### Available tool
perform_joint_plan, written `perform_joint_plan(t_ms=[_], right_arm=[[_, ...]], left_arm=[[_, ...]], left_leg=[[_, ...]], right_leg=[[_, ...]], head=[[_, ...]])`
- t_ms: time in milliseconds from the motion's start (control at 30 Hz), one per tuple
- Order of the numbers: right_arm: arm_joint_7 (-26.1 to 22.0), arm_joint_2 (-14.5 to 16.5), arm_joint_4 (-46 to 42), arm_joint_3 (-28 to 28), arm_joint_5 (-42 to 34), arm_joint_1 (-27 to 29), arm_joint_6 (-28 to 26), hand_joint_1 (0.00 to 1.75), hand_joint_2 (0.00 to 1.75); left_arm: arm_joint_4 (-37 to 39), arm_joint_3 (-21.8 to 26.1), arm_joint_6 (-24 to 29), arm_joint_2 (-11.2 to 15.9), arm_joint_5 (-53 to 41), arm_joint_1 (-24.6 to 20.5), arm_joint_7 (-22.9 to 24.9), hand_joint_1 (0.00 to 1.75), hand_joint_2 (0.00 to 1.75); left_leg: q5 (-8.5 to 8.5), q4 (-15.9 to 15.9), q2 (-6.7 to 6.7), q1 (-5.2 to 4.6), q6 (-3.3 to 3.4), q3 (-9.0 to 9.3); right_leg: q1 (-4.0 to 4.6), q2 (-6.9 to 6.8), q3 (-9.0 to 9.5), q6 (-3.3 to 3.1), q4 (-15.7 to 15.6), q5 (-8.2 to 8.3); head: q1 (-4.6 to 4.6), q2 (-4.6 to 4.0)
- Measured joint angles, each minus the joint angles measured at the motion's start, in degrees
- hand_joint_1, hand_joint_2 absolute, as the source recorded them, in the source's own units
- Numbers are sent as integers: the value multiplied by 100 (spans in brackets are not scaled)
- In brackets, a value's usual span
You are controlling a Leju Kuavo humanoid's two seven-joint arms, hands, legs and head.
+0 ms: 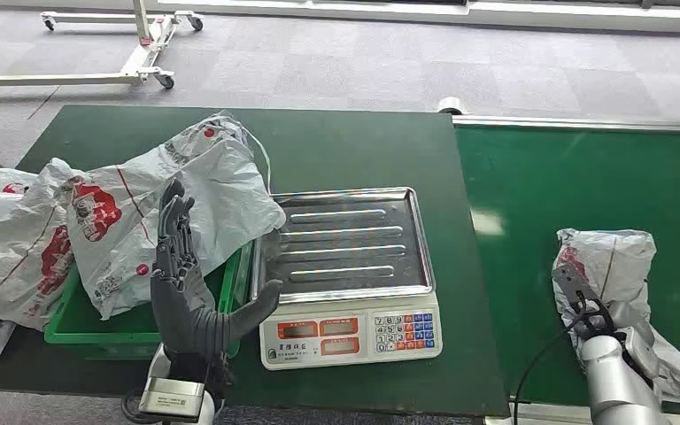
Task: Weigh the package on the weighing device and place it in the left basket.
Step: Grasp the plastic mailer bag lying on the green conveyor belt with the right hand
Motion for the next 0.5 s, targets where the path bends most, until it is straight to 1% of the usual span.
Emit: perform_joint_plan(t_ms=[133,267,400,500], right_arm=[[1,10,-38,31,-7,21,-73,175,175],[126,74,-301,48,63,156,-410,175,175],[416,205,-1053,148,472,401,-739,175,175],[559,351,-1895,318,795,590,-1236,175,175]], left_arm=[[-3,1,30,0,9,20,0,0,175],[-19,1,94,1,54,59,0,0,175],[-45,0,168,14,102,106,0,0,175],[-63,0,213,26,121,114,0,0,175]], left_leg=[[0,0,0,0,0,0],[0,0,-2,-1,0,-3],[0,0,-2,-1,0,-6],[0,0,-1,-1,0,-5]], right_leg=[[0,-1,0,0,0,0],[-1,-2,0,0,0,0],[-1,-2,-2,0,0,0],[-1,-1,-4,0,0,0]], head=[[1,0],[1,0],[2,0],[1,0]])
